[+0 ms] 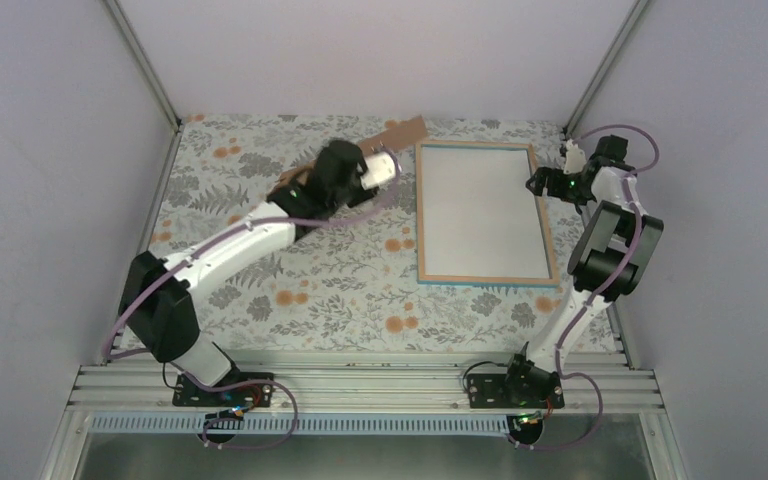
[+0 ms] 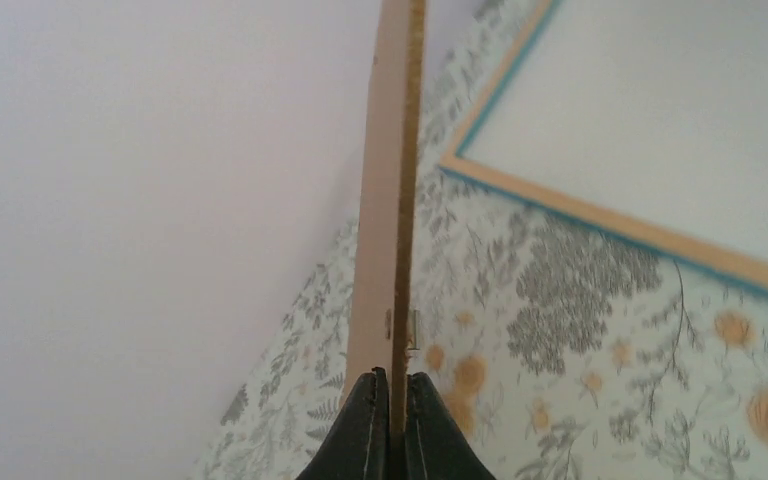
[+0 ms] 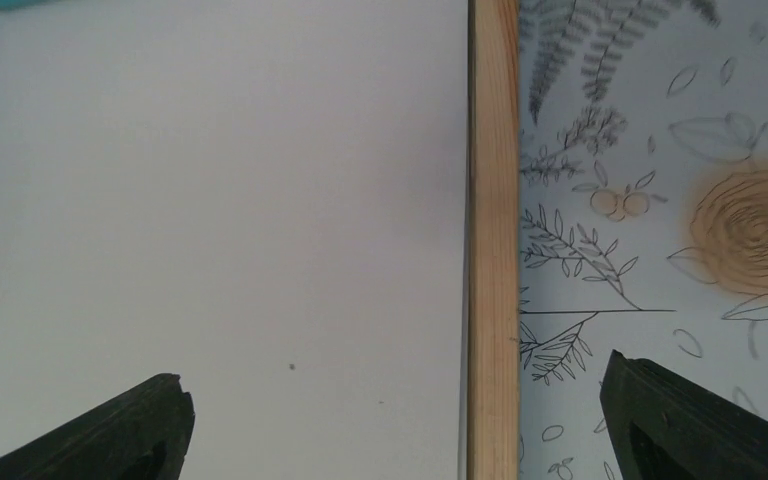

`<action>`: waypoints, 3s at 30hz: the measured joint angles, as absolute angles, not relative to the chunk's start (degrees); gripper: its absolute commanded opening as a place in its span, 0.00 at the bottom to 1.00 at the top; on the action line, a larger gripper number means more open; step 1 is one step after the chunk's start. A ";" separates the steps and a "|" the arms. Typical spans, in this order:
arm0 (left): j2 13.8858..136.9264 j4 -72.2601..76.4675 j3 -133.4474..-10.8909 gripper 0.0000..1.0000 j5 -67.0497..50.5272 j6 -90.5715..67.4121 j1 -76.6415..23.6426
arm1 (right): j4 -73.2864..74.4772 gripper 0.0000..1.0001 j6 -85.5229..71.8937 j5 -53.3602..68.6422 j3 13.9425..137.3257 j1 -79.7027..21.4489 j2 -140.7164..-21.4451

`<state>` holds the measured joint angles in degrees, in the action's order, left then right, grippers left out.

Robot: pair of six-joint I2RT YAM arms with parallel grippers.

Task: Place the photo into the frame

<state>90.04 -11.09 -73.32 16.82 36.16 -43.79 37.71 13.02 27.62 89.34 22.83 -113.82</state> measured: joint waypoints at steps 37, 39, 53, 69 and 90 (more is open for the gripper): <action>92.60 -3.46 -72.12 0.02 -65.34 -37.58 0.08 | 31.51 0.95 11.42 45.87 78.39 15.22 -119.11; 92.18 0.54 -69.76 0.02 -66.24 -41.45 0.80 | 31.27 0.96 10.17 46.74 76.31 13.06 -117.86; 87.70 6.20 -54.70 0.03 -68.16 -53.52 2.90 | 29.63 0.96 0.67 50.43 61.34 11.33 -107.94; 87.33 30.30 -38.20 0.02 -62.85 -64.99 -0.93 | 19.31 0.99 -25.26 54.92 42.13 7.25 -94.87; 103.13 37.47 -40.38 0.02 -57.95 -62.81 -9.23 | 17.96 0.98 -28.58 54.89 41.52 7.14 -94.52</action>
